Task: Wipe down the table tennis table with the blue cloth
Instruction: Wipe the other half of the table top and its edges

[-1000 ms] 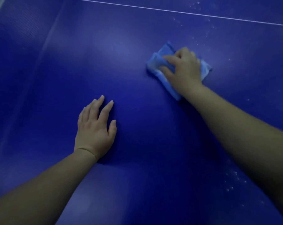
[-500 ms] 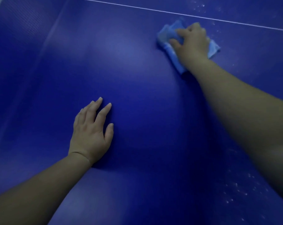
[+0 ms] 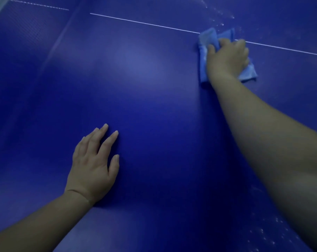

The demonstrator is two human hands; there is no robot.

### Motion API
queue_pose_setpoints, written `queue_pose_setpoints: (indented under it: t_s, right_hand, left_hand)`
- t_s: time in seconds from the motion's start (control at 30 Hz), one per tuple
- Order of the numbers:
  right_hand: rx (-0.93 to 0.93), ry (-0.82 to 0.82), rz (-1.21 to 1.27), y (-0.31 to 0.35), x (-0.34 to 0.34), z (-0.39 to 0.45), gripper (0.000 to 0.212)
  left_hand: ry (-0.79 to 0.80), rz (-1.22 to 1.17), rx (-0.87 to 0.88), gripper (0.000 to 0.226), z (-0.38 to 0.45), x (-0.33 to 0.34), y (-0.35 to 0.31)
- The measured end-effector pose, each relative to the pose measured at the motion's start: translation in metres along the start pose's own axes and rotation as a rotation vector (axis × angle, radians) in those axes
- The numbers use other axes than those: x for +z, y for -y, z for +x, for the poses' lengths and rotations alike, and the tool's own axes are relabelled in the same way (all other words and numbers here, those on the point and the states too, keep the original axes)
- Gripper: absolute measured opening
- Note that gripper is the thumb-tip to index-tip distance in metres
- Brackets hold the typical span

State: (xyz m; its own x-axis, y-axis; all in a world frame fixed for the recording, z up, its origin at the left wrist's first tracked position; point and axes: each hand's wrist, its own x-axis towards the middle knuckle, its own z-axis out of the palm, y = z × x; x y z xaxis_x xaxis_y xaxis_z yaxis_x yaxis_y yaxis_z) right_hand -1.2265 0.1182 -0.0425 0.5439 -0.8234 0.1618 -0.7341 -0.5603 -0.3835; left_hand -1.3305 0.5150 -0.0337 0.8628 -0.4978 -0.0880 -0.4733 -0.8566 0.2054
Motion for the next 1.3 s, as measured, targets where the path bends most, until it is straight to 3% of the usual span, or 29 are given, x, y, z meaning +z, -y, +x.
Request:
queue_pose_setpoints:
  t_s: [0.07, 0.17, 0.23, 0.3, 0.4, 0.47, 0.6, 0.63, 0.7, 0.8, 0.87, 0.97, 1.03, 1.07, 1.1, 1.2, 1.3]
  right_hand:
    - [-0.032, -0.004, 0.021, 0.005, 0.003, -0.025, 0.037]
    - [-0.399, 0.161, 0.026, 0.031, 0.006, -0.031, 0.036]
    - [-0.517, 0.259, -0.004, 0.040, 0.003, -0.007, 0.038]
    - [-0.370, 0.224, -0.033, 0.025, -0.001, 0.023, 0.041]
    - [0.074, 0.005, -0.041, -0.023, -0.011, 0.028, 0.042]
    - [0.119, -0.043, -0.041, -0.028, -0.009, -0.002, 0.039]
    - [-0.400, 0.172, 0.010, 0.004, -0.007, -0.024, 0.035]
    - [-0.458, 0.215, 0.009, 0.007, -0.008, -0.014, 0.036]
    - [-0.340, 0.191, -0.027, -0.007, -0.013, 0.011, 0.039]
    - [0.092, -0.008, -0.065, -0.056, -0.031, 0.018, 0.042]
    - [0.187, -0.053, -0.046, -0.065, -0.034, -0.016, 0.039]
    - [-0.179, 0.072, 0.033, -0.044, -0.027, -0.069, 0.036]
    - [-0.473, 0.186, 0.037, -0.034, -0.027, -0.069, 0.036]
    - [-0.520, 0.196, 0.015, -0.035, -0.029, -0.056, 0.037]
    - [-0.475, 0.183, -0.014, -0.041, -0.032, -0.040, 0.039]
    - [-0.098, 0.042, -0.048, -0.090, -0.050, -0.013, 0.042]
    - [0.092, -0.089, -0.021, -0.116, -0.066, -0.069, 0.040]
  left_hand:
    - [0.006, -0.002, -0.001, 0.061, 0.000, 0.000, 0.000]
    - [0.004, 0.001, 0.001, 0.061, 0.000, 0.000, 0.000]
    - [0.005, 0.006, 0.000, 0.061, 0.000, 0.000, 0.000]
    - [0.002, 0.005, -0.003, 0.061, 0.000, 0.001, 0.000]
    - [0.002, 0.004, 0.000, 0.060, 0.001, 0.001, 0.000]
    - [0.005, 0.004, 0.001, 0.060, 0.000, 0.000, 0.000]
    - [-0.004, -0.004, 0.004, 0.060, 0.000, 0.000, 0.000]
    - [-0.007, -0.003, 0.003, 0.060, 0.000, 0.001, 0.000]
    - [-0.010, 0.001, 0.005, 0.060, -0.001, 0.002, 0.001]
    - [-0.003, 0.007, 0.005, 0.060, 0.000, 0.001, 0.000]
    - [0.002, 0.009, 0.001, 0.061, 0.000, 0.000, -0.001]
    - [0.006, 0.007, -0.011, 0.062, -0.001, -0.001, -0.003]
    - [0.009, 0.008, -0.013, 0.062, -0.001, 0.000, -0.002]
    - [0.007, 0.006, -0.012, 0.062, -0.001, 0.001, -0.002]
    - [0.003, 0.005, -0.010, 0.062, -0.001, 0.001, -0.001]
    - [0.006, 0.004, -0.010, 0.062, 0.000, 0.001, 0.000]
    - [-0.006, 0.000, -0.011, 0.063, 0.000, 0.001, -0.001]
